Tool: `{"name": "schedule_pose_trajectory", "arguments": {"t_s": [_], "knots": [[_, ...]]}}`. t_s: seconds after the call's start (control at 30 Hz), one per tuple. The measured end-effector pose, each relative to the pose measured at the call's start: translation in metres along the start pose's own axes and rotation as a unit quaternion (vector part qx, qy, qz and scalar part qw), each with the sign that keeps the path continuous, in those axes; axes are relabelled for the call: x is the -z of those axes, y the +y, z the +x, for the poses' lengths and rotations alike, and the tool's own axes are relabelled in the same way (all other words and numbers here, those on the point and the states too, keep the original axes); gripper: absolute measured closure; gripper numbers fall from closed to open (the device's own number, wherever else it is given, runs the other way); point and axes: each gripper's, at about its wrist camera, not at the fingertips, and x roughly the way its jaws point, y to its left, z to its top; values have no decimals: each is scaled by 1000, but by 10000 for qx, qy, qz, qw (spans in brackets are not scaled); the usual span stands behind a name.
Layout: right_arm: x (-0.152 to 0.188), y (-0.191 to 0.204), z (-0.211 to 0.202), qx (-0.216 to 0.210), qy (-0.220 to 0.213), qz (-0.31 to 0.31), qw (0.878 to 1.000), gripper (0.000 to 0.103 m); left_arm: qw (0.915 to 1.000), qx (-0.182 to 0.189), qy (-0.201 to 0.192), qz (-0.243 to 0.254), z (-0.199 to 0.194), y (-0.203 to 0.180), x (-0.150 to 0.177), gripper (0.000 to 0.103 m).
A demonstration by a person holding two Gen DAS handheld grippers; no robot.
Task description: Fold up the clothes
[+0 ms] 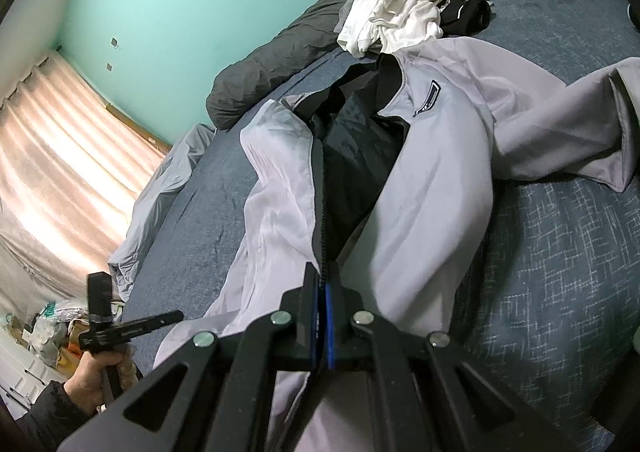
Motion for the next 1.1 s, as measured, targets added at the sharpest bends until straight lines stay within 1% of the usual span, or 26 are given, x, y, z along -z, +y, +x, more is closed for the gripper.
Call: {"name": "schedule_pose_trajectory", "arguments": {"t_s": [0.03, 0.07, 0.1, 0.27, 0.37, 0.43, 0.47, 0.5, 0.57, 0.6, 0.67, 0.7, 0.73, 0.77, 0.8, 0.9, 1.03, 1.1], "knots": [[0, 0, 0, -4, 2, 4, 10000, 100, 10000, 26, 45, -7, 5, 0, 2, 54], [0, 0, 0, -12, 3, 11, 10000, 100, 9999, 66, 89, -6, 10, -1, 4, 45], [0, 0, 0, -18, 5, 13, 10000, 100, 9999, 131, 105, -8, 12, -2, 5, 41], [0, -2, 0, -32, 19, 23, 10000, 100, 9995, 301, 104, 77, 15, -12, 11, 42], [0, -2, 0, -38, 27, 31, 10000, 100, 9988, 390, 130, 270, 12, -22, 17, 42], [0, -2, 0, -44, 28, 34, 10000, 100, 9977, 470, 246, 418, 14, -27, 22, 42], [0, -1, 0, -44, 29, 36, 10000, 100, 9974, 470, 300, 461, 16, -28, 25, 43], [1, -1, 0, -44, 29, 37, 10000, 100, 9972, 463, 317, 486, 17, -27, 26, 46], [1, -1, 0, -44, 32, 42, 10000, 100, 9972, 453, 321, 495, 17, -24, 29, 61], [2, -1, 0, -44, 33, 44, 10000, 100, 9972, 480, 312, 490, 16, -22, 28, 79], [2, -1, -1, -45, 31, 46, 10000, 100, 9969, 547, 293, 488, 11, -18, 27, 91], [1, -3, -1, -55, 35, 38, 10000, 100, 9967, 581, 284, 487, 9, -16, 26, 95], [1, -5, -1, -63, 39, 31, 10000, 100, 9965, 615, 274, 486, 7, -14, 25, 96], [1, -5, -1, -64, 37, 30, 10000, 100, 9964, 563, 249, 579, 4, -16, 25, 97], [1, -5, -1, -66, 36, 29, 10000, 100, 9961, 466, 165, 729, -3, -19, 23, 98], [2, -5, -1, -69, 36, 32, 10000, 100, 9956, 306, -189, 865, -30, -18, 16, 99], [2, -4, 0, -69, 41, 40, 10000, 100, 9937, -94, -621, 932, -71, -5, 8, 99], [3, -2, 0, -55, 39, 34, 10000, 100, 9924, -309, -780, 897, -92, 12, 4, 99]]}}
